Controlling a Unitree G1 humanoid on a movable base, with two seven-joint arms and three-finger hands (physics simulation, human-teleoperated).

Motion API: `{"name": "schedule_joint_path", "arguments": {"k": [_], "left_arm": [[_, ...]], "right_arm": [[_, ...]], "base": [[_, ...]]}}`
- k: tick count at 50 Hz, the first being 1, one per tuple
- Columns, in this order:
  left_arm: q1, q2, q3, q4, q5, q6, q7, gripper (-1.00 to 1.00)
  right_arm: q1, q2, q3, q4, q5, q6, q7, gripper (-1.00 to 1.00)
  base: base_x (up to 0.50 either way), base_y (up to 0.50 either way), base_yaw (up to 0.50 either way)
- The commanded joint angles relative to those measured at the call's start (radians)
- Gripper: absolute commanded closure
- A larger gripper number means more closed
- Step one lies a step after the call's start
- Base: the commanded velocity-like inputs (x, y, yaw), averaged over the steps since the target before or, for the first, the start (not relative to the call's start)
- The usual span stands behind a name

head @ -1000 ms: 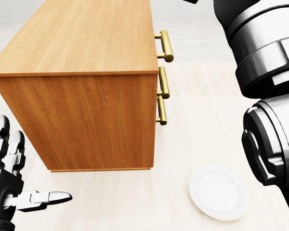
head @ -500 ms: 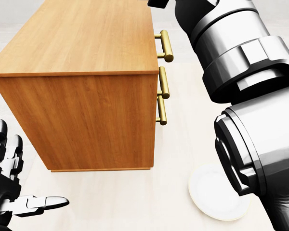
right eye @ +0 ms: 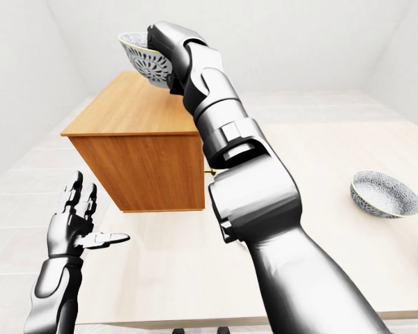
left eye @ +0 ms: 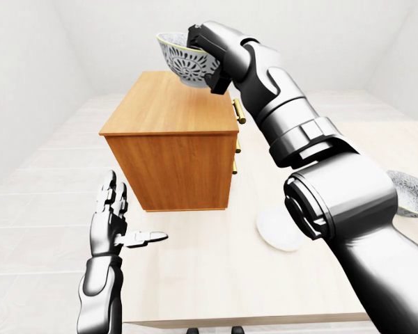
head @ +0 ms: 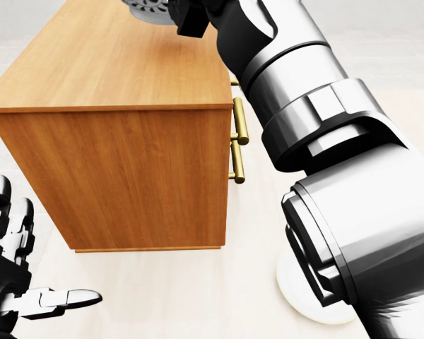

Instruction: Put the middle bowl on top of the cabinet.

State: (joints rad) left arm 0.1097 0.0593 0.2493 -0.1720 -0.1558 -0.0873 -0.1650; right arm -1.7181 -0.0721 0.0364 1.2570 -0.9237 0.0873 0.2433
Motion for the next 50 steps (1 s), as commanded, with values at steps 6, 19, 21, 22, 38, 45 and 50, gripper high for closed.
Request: {"name": "schedule_joint_path", "arguments": {"k": [6, 19, 21, 22, 38, 45, 50], "left_arm": [[0.006, -0.003, 0.004, 0.002, -0.001, 0.000, -0.004, -1.00], [0.013, -0.006, 0.003, 0.007, 0.000, 0.000, -0.011, -1.00], [0.013, -0.005, 0.004, 0.002, -0.002, 0.000, -0.010, -1.00], [0.014, -0.006, 0.003, 0.002, -0.002, 0.000, -0.010, -1.00], [0.013, -0.008, -0.001, 0.007, 0.002, 0.000, -0.010, -1.00], [0.019, -0.010, -0.002, 0.004, 0.000, 0.000, -0.013, -1.00], [0.017, -0.009, -0.001, 0.004, -0.001, 0.000, -0.012, -1.00]], "right_arm": [[0.011, 0.042, 0.010, -0.032, 0.024, 0.000, -0.008, 1.00], [0.030, 0.051, 0.040, -0.031, -0.019, 0.000, -0.010, 1.00], [0.030, 0.051, 0.044, -0.032, -0.028, 0.000, -0.011, 1.00], [0.030, 0.052, 0.042, -0.033, -0.029, 0.000, -0.010, 1.00], [0.051, 0.058, 0.054, -0.035, -0.083, 0.000, -0.039, 1.00], [0.057, 0.059, 0.052, -0.035, -0.099, 0.000, -0.045, 1.00], [0.055, 0.061, 0.051, -0.036, -0.109, 0.000, -0.044, 1.00]], "base": [[0.00, 0.00, 0.00], [0.00, 0.00, 0.00], [0.00, 0.00, 0.00], [0.00, 0.00, 0.00], [0.00, 0.00, 0.00], [0.00, 0.00, 0.00], [0.00, 0.00, 0.00]]}}
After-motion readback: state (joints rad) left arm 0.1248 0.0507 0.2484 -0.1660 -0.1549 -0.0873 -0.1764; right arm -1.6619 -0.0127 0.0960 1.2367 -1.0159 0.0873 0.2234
